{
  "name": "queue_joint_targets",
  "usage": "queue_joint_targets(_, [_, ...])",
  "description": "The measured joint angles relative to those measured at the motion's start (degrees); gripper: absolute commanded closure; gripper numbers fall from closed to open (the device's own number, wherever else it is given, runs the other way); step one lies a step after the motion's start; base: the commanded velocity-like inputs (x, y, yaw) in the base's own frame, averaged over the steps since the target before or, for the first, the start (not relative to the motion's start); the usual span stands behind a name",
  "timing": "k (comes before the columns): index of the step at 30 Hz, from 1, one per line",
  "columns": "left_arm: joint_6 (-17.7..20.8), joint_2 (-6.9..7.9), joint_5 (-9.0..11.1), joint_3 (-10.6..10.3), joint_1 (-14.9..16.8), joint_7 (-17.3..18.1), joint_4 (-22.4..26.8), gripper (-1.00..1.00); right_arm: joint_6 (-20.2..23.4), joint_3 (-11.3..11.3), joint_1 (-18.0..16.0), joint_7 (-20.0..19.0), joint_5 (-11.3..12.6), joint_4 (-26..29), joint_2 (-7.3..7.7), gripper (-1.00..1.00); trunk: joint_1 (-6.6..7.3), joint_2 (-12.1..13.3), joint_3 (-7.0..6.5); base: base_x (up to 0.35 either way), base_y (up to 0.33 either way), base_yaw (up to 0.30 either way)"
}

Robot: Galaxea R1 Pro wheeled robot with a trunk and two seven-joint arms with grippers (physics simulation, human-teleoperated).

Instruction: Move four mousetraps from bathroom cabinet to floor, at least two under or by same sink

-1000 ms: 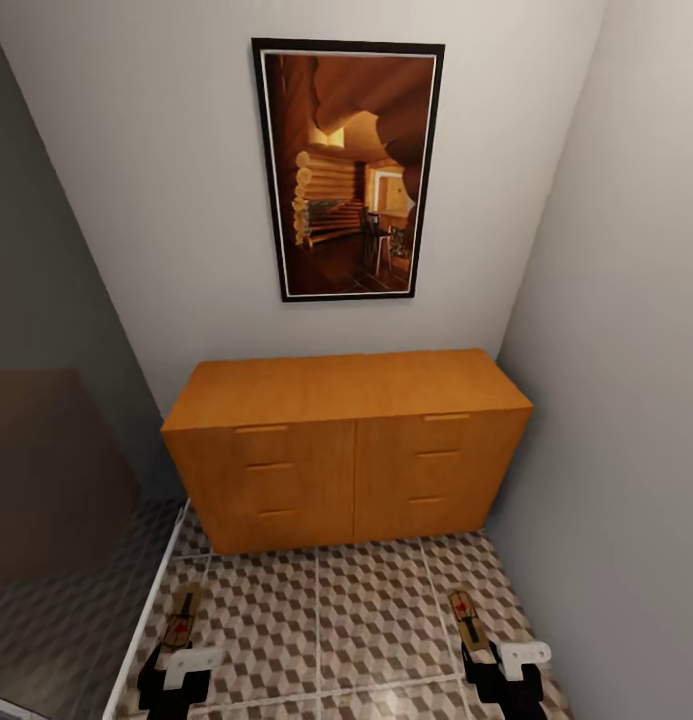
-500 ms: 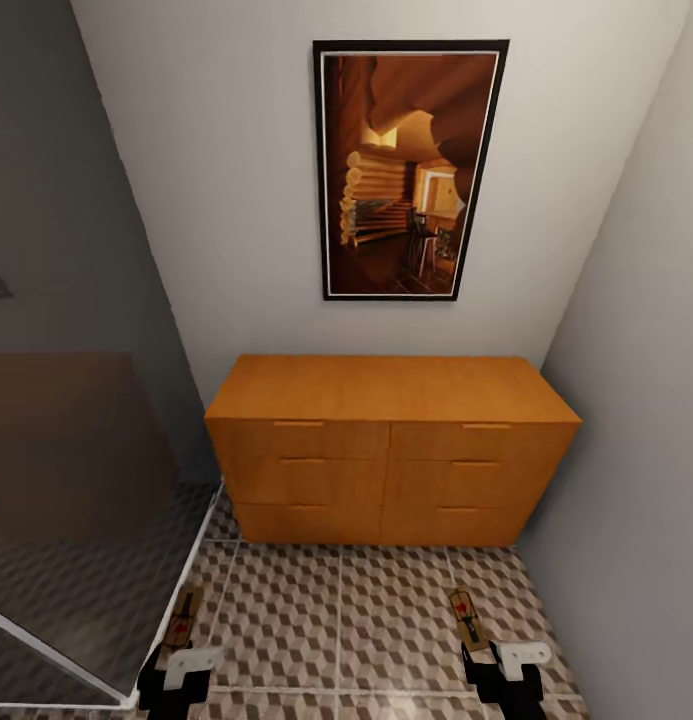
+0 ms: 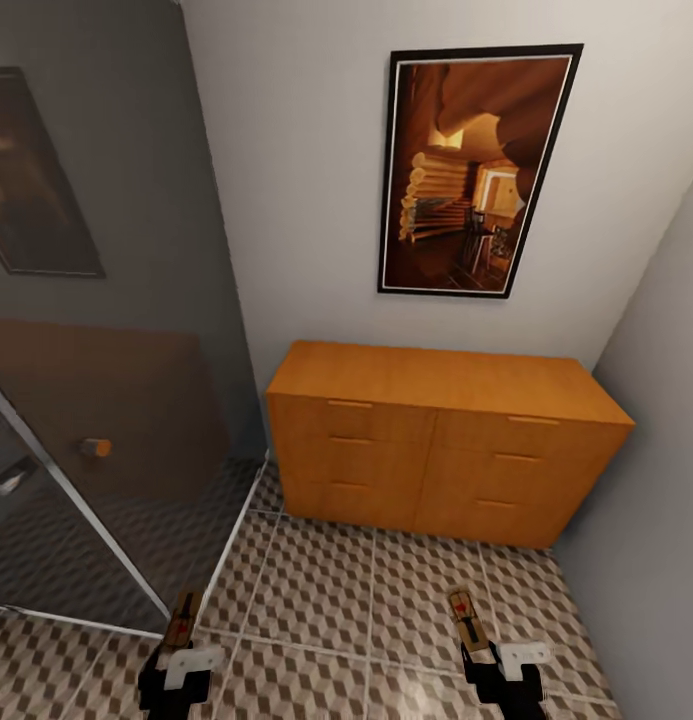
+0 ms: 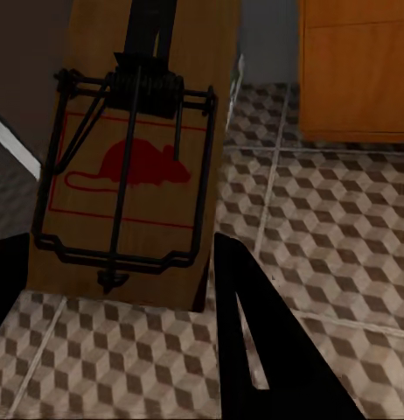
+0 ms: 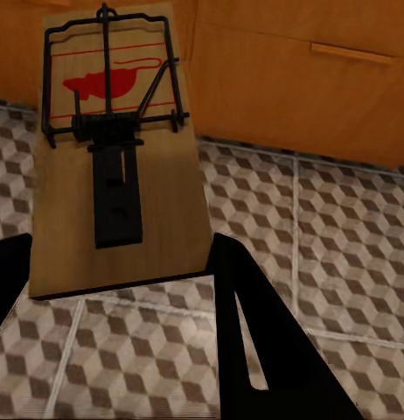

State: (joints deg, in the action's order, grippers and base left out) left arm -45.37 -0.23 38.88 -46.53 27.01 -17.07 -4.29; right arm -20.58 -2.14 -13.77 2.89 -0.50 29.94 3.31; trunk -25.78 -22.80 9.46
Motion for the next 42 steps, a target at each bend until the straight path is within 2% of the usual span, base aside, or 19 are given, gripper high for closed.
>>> queue_joint_targets(6, [0.0, -0.05, 0.0, 0.0, 0.0, 0.0, 0.0, 1.0, 0.0, 0.0, 0.0, 0.0, 0.0, 0.0, -0.01, 1.0, 0.02, 0.0, 0.0, -0.142, 0.06, 0.246])
queue_joint_targets(24, [0.1, -0.25, 0.0, 0.0, 0.0, 0.0, 0.0, 1.0, 0.0, 0.0, 0.0, 0.1, 0.0, -0.1, -0.1, 1.0, 0.03, 0.0, 0.0, -0.004, 0.002, 0.246])
queue_joint_targets(31, [3.4, -0.25, 0.0, -0.1, 0.0, 0.1, 0.0, 1.0, 0.0, 0.0, 0.0, 0.1, 0.0, -0.1, -0.1, 1.0, 0.03, 0.0, 0.0, 0.0, 0.0, 0.246])
queue_joint_targets(42, [3.9, -0.25, 0.0, -0.1, 0.0, 0.1, 0.0, 1.0, 0.0, 0.0, 0.0, 0.1, 0.0, -0.1, -0.1, 1.0, 0.03, 0.0, 0.0, 0.0, 0.0, 0.246])
